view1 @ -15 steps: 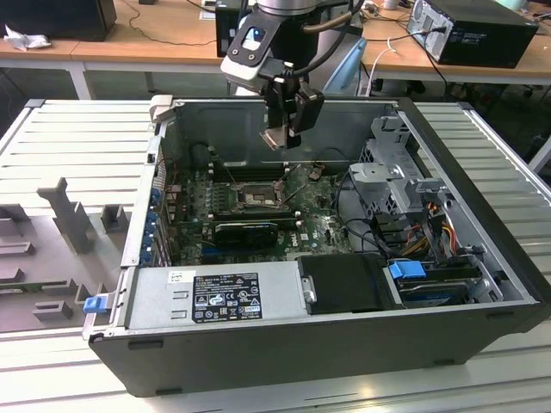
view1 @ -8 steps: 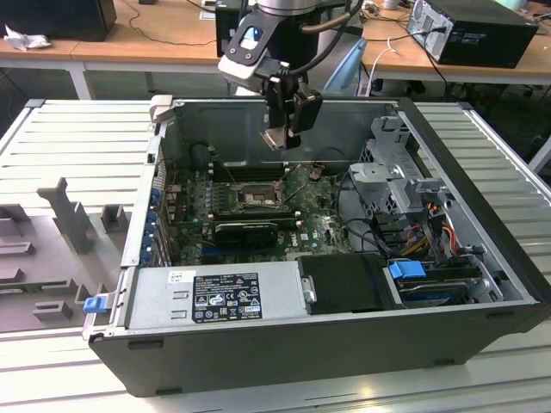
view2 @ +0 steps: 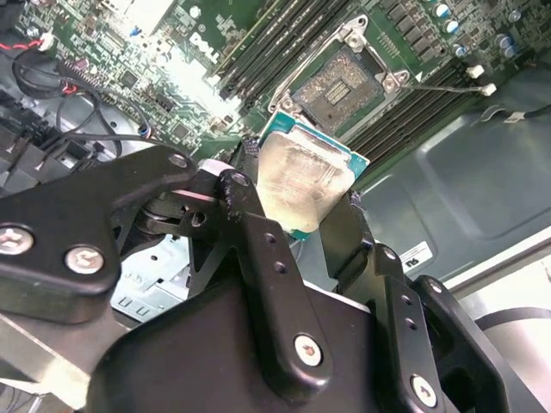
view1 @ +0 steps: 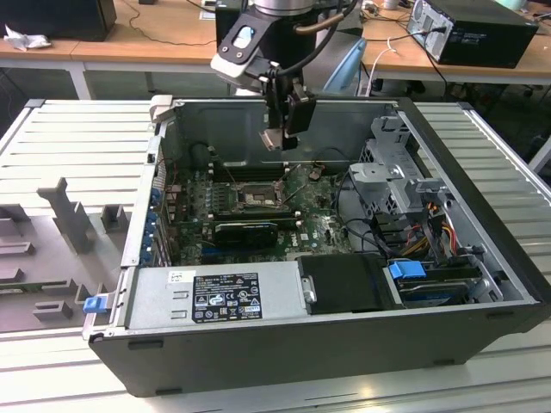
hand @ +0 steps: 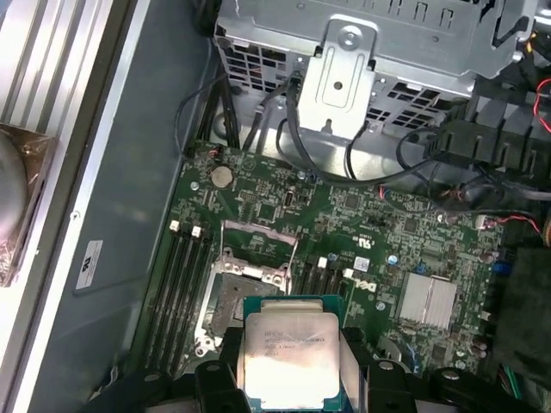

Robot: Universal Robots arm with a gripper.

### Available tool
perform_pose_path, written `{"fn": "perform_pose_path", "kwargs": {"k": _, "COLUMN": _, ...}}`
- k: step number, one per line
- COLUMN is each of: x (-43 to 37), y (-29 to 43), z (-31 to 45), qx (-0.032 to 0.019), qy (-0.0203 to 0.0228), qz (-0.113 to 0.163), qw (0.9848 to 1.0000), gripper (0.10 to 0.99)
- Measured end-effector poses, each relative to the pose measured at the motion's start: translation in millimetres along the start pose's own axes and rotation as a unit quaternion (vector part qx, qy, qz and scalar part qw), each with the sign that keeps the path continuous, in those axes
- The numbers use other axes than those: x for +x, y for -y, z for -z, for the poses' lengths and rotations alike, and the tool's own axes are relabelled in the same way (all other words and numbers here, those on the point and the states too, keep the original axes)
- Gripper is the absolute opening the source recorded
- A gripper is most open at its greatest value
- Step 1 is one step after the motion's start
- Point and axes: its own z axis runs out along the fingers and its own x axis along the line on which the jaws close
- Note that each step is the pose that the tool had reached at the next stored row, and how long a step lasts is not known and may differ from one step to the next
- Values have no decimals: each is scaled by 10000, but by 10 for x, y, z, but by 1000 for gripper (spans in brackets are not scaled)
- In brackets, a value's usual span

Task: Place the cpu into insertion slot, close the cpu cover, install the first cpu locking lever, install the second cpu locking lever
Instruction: 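Place the cpu into insertion slot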

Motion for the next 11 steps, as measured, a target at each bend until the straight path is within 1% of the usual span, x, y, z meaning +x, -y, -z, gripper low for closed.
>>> {"fn": "perform_pose_path", "kwargs": {"k": 5, "x": 1, "y": 8, "z": -12, "qx": -1, "qy": 3, "qz": -40, "qw": 10000, "gripper": 529}}
{"fn": "perform_pose_path", "kwargs": {"k": 11, "x": 0, "y": 13, "z": -66, "qx": -1, "qy": 3, "qz": -40, "qw": 10000, "gripper": 529}}
